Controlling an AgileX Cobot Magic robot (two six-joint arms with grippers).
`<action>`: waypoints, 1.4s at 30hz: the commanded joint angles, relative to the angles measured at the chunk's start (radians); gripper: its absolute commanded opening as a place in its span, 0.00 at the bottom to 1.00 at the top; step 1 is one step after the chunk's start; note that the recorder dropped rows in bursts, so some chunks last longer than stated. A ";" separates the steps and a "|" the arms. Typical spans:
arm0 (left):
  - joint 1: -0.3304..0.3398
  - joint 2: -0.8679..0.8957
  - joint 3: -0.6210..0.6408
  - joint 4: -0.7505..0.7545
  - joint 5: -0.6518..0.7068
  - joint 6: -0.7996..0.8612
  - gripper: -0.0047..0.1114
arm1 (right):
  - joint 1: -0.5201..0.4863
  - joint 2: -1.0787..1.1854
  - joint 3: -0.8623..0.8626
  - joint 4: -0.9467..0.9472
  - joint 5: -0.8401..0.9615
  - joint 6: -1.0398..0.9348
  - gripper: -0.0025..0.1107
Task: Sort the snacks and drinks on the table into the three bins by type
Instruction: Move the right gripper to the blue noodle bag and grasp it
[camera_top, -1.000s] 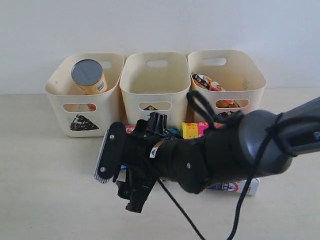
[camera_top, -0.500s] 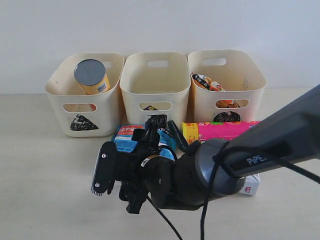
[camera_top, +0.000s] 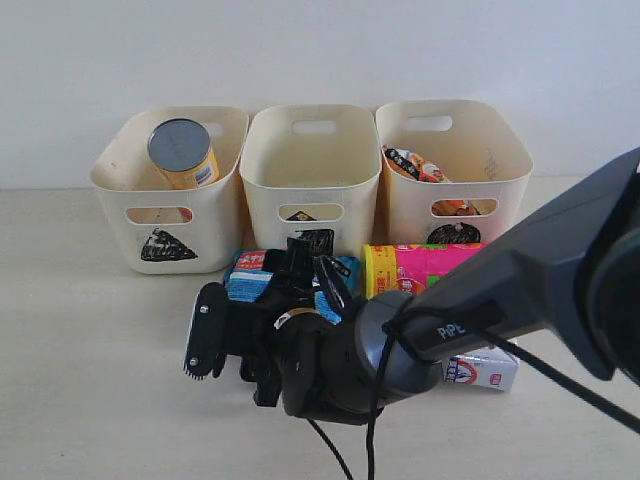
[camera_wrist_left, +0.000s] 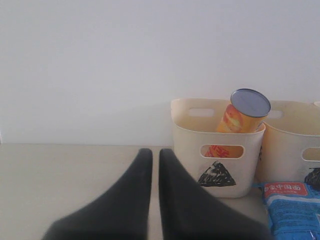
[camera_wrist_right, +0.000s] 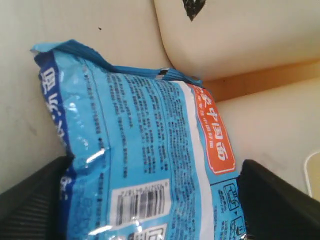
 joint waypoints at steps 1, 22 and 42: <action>0.004 -0.003 0.004 -0.012 -0.007 -0.002 0.08 | -0.037 0.023 -0.003 0.043 0.021 -0.021 0.75; 0.004 -0.003 0.004 -0.012 -0.007 -0.002 0.08 | -0.078 0.048 -0.003 0.086 0.037 -0.007 0.02; 0.004 -0.003 0.004 -0.012 -0.007 -0.002 0.08 | 0.119 -0.194 -0.003 0.478 0.030 -0.214 0.02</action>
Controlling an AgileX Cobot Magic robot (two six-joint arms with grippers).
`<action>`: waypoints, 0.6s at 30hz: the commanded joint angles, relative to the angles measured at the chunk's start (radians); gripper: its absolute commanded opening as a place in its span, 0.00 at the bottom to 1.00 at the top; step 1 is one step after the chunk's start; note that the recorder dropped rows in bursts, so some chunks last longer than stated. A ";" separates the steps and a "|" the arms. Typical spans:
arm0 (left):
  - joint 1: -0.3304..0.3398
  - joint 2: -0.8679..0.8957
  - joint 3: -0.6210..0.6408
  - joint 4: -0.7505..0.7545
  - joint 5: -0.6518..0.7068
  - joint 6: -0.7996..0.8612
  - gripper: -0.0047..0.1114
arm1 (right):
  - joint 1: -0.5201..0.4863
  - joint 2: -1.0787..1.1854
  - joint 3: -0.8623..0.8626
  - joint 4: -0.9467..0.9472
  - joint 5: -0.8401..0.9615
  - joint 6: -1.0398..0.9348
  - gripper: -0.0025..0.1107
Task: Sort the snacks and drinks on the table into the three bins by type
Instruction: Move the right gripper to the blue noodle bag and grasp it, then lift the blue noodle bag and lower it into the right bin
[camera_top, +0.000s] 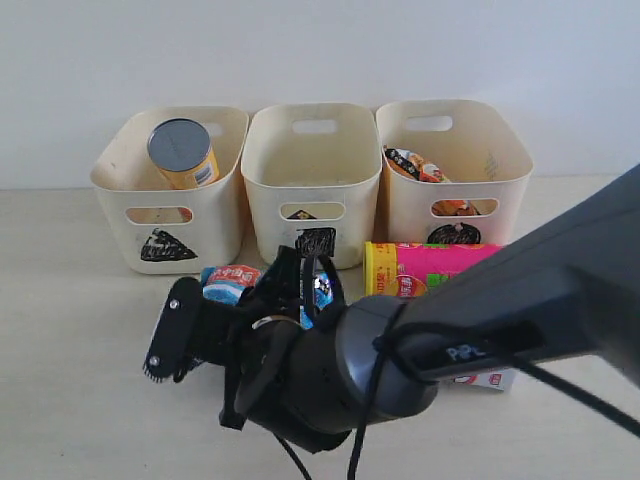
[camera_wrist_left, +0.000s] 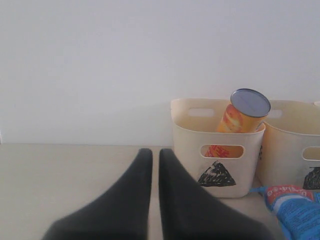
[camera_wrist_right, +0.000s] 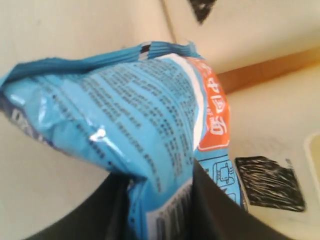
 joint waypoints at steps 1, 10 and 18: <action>0.004 -0.003 0.004 -0.012 -0.007 -0.002 0.08 | 0.012 -0.124 0.006 0.107 -0.002 -0.041 0.02; 0.004 -0.003 0.004 -0.012 -0.007 -0.002 0.08 | 0.012 -0.400 0.006 0.416 0.050 -0.274 0.02; 0.004 -0.003 0.004 -0.012 -0.007 -0.002 0.08 | -0.007 -0.573 0.006 0.493 0.050 -0.319 0.02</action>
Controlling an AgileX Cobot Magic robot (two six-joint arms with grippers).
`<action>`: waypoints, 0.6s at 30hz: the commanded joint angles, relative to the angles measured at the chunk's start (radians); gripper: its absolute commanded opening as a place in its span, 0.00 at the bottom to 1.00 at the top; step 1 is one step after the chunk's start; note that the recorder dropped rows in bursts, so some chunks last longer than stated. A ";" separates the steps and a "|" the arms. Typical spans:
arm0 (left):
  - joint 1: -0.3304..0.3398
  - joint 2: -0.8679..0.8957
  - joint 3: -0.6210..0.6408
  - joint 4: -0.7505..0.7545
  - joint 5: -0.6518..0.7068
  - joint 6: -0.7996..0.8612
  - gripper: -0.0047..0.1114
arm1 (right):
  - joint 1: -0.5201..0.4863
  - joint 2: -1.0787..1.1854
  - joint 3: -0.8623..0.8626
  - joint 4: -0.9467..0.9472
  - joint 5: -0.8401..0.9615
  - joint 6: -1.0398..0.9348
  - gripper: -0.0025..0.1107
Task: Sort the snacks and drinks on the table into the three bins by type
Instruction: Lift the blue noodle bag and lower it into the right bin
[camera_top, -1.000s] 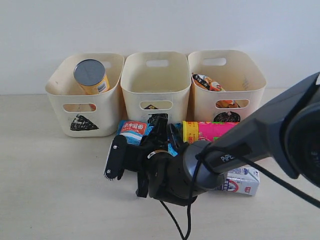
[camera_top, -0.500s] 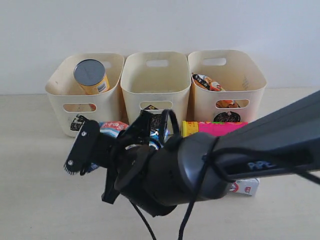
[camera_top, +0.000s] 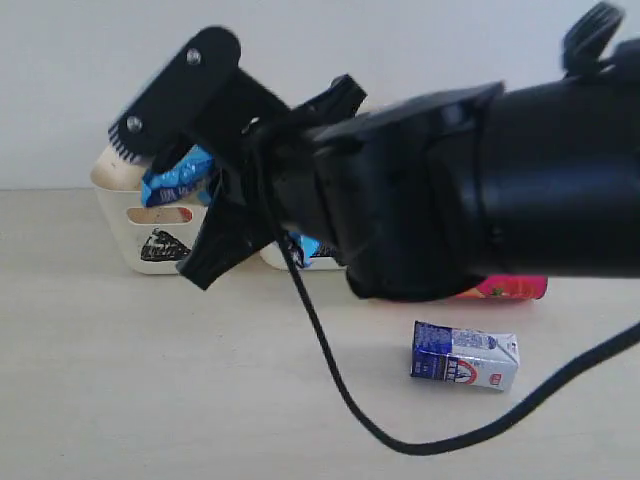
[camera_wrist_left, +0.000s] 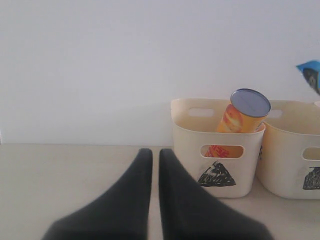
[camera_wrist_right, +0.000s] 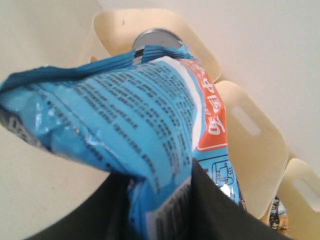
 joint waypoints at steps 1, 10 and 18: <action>0.004 -0.003 0.004 -0.012 -0.007 -0.002 0.08 | -0.029 -0.104 0.005 0.009 -0.002 -0.014 0.02; 0.004 -0.003 0.004 -0.012 -0.007 -0.002 0.08 | -0.212 -0.189 0.036 0.009 0.001 0.009 0.02; 0.004 -0.003 0.004 -0.012 -0.007 -0.002 0.08 | -0.579 -0.160 0.036 0.009 0.446 0.034 0.02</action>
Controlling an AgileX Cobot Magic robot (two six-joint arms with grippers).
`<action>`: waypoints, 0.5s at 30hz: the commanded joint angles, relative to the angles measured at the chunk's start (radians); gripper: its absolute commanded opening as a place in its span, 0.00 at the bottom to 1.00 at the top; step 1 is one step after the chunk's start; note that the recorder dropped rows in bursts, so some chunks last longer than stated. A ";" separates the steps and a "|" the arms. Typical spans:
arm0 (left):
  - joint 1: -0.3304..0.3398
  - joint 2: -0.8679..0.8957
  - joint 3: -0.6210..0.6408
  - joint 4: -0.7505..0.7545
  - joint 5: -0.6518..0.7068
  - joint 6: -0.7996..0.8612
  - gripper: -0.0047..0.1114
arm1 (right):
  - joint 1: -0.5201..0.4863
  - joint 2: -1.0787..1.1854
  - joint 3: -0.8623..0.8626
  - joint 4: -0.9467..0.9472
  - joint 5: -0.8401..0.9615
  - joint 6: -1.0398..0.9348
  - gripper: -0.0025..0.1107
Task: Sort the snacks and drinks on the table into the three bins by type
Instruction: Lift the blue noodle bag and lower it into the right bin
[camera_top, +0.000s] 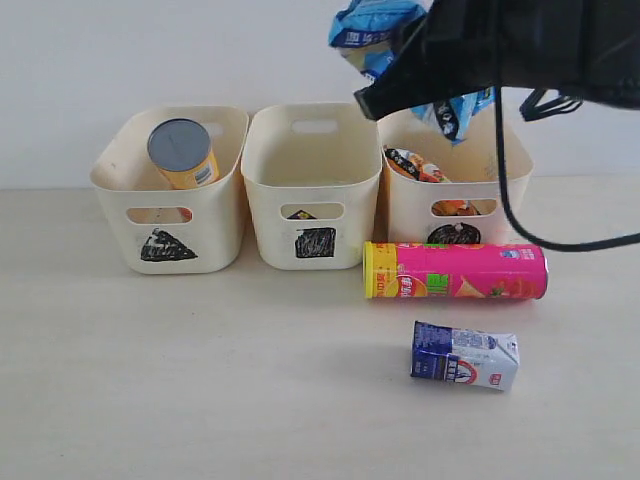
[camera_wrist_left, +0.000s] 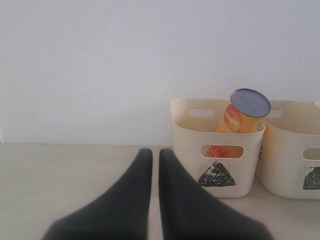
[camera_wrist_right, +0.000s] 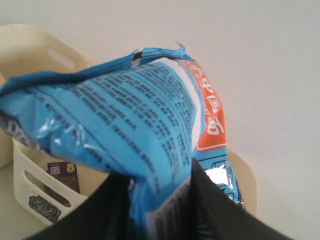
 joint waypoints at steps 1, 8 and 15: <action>0.004 -0.003 0.004 -0.012 -0.007 -0.002 0.08 | -0.177 0.029 0.002 -0.011 0.270 0.008 0.02; 0.004 -0.003 0.004 -0.012 -0.007 -0.002 0.08 | -0.374 0.278 -0.155 -0.011 0.367 0.057 0.02; 0.004 -0.003 0.004 -0.012 -0.007 -0.002 0.08 | -0.388 0.482 -0.336 -0.011 0.344 0.078 0.02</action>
